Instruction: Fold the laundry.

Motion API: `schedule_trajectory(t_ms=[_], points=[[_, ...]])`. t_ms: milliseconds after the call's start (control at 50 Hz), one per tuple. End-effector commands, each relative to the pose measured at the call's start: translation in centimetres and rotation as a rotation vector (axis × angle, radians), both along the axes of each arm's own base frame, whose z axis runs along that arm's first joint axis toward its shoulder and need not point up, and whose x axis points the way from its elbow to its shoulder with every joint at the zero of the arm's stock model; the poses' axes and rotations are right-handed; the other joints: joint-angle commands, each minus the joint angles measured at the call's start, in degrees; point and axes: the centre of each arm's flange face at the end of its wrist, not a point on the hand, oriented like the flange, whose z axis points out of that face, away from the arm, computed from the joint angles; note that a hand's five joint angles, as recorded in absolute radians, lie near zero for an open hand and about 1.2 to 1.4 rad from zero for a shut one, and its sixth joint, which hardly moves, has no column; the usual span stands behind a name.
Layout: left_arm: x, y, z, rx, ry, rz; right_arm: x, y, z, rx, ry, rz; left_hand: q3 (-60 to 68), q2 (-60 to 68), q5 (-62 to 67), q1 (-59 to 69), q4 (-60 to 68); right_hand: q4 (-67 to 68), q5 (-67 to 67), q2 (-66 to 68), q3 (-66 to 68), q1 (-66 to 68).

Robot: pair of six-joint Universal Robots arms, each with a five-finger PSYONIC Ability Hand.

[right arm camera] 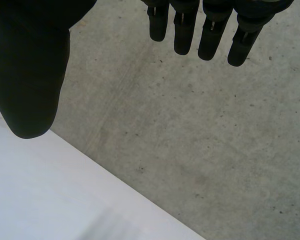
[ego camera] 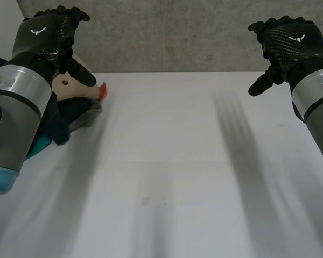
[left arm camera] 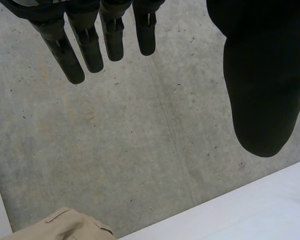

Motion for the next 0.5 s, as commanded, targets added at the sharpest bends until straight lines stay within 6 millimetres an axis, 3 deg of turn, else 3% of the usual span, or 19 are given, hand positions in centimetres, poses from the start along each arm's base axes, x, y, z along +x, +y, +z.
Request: schedule_trajectory(t_ms=[20,120,200,280,300,360,380,500], points=[[0.1,-0.2,0.3,-0.009,0.005,0.006,0.1,0.0,-0.1,0.001,0.001,0.003,-6.72,-6.31,-4.43,-5.57,-5.48,-5.99,-5.6,-5.56,-5.99,-3.71],[0.8,-1.0,0.7,-0.023,0.01,0.033,0.0,0.0,-0.1,0.002,0.003,0.001,-6.72,-6.31,-4.43,-5.57,-5.48,-5.99,-5.6,-5.56,-5.99,-3.71],[2.2,-3.0,0.7,-0.029,0.009,0.092,0.1,0.0,-0.2,0.005,0.004,0.004,-6.72,-6.31,-4.43,-5.57,-5.48,-5.99,-5.6,-5.56,-5.99,-3.71],[3.4,-6.9,-1.3,0.008,-0.032,0.16,0.1,0.1,-0.3,0.006,0.005,0.007,-6.01,-5.59,-3.71,-4.86,-4.76,-5.99,-5.6,-5.56,-5.99,-3.71],[4.1,-8.7,-2.3,0.024,-0.066,0.195,0.1,0.1,-0.3,0.006,0.005,0.007,-5.5,-5.09,-3.21,-4.35,-4.26,-5.99,-5.6,-5.56,-5.99,-3.71],[5.2,-11.1,-4.3,0.053,-0.139,0.243,0.2,0.2,-0.3,0.006,0.007,0.01,-5.33,-4.92,-3.03,-4.18,-4.09,-5.99,-5.6,-5.56,-5.99,-3.71],[5.9,-12.6,-5.9,0.07,-0.2,0.272,0.2,0.2,-0.3,0.007,0.007,0.01,-5.33,-4.92,-3.03,-4.18,-4.09,-5.99,-5.6,-5.56,-5.99,-3.71],[8.9,-17.1,-10.7,0.107,-0.387,0.367,0.2,0.2,-0.4,0.007,0.012,0.011,-5.33,-4.92,-3.03,-4.18,-4.09,-5.99,-5.6,-5.56,-5.99,-3.71]])
